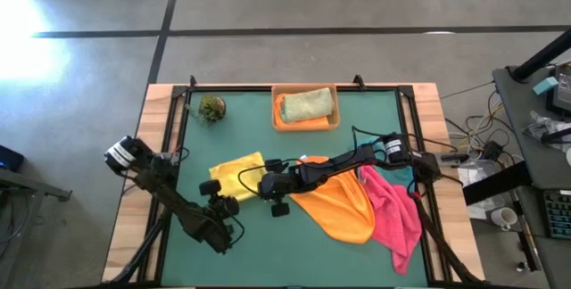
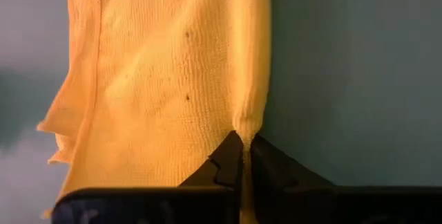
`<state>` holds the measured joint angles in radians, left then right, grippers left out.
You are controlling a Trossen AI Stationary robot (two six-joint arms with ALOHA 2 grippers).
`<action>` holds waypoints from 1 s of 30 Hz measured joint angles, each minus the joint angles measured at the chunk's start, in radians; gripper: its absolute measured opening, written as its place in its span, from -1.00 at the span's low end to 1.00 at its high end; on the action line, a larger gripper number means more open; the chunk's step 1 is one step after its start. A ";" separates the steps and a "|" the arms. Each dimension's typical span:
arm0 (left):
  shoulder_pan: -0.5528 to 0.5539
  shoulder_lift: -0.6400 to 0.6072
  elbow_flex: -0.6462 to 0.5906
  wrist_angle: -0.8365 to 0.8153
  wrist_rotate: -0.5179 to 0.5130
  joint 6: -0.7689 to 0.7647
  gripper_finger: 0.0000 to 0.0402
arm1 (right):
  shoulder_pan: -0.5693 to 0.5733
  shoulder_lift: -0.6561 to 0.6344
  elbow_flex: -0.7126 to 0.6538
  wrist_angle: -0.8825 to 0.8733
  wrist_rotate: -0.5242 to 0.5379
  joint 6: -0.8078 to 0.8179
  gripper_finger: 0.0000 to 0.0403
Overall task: Fold microfiber towels
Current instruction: Put the yellow folded towel into the orange bin
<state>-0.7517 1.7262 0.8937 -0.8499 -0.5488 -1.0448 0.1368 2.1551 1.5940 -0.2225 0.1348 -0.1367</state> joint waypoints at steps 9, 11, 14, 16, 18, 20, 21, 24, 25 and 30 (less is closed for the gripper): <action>0.048 -0.128 0.085 0.004 0.040 0.183 -1.00 | 0.023 -0.104 -0.001 -0.160 -0.009 0.119 -0.95; 0.061 -0.152 0.111 0.004 0.052 0.245 -1.00 | 0.028 -0.131 -0.001 -0.194 -0.013 0.159 -0.95; 0.087 -0.177 0.153 0.003 0.054 0.313 -1.00 | 0.035 -0.174 -0.001 -0.254 -0.012 0.209 -0.96; 0.106 -0.190 0.180 0.003 0.053 0.354 -1.00 | 0.039 -0.201 -0.001 -0.288 -0.010 0.242 -0.96; 0.126 -0.199 0.202 0.004 0.052 0.397 -1.00 | 0.042 -0.229 -0.001 -0.320 -0.011 0.271 -0.96; 0.146 -0.203 0.223 0.002 0.052 0.435 -1.00 | 0.045 -0.262 -0.001 -0.350 -0.012 0.300 -0.96; 0.157 -0.205 0.233 0.002 0.050 0.459 -1.00 | 0.046 -0.276 -0.001 -0.362 -0.011 0.311 -0.96; 0.189 -0.208 0.260 0.000 0.044 0.536 -1.00 | 0.047 -0.321 -0.001 -0.395 -0.008 0.341 -0.96; 0.202 -0.208 0.271 0.003 0.040 0.560 -1.00 | 0.047 -0.336 -0.001 -0.405 -0.005 0.351 -0.96; 0.259 -0.217 0.326 0.004 -0.020 0.677 -1.00 | 0.047 -0.395 -0.001 -0.447 0.015 0.375 -0.96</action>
<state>-0.4925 1.5093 1.2192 -0.8459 -0.5684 -0.3683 0.1835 1.7606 1.5929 -0.6692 0.1495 0.2386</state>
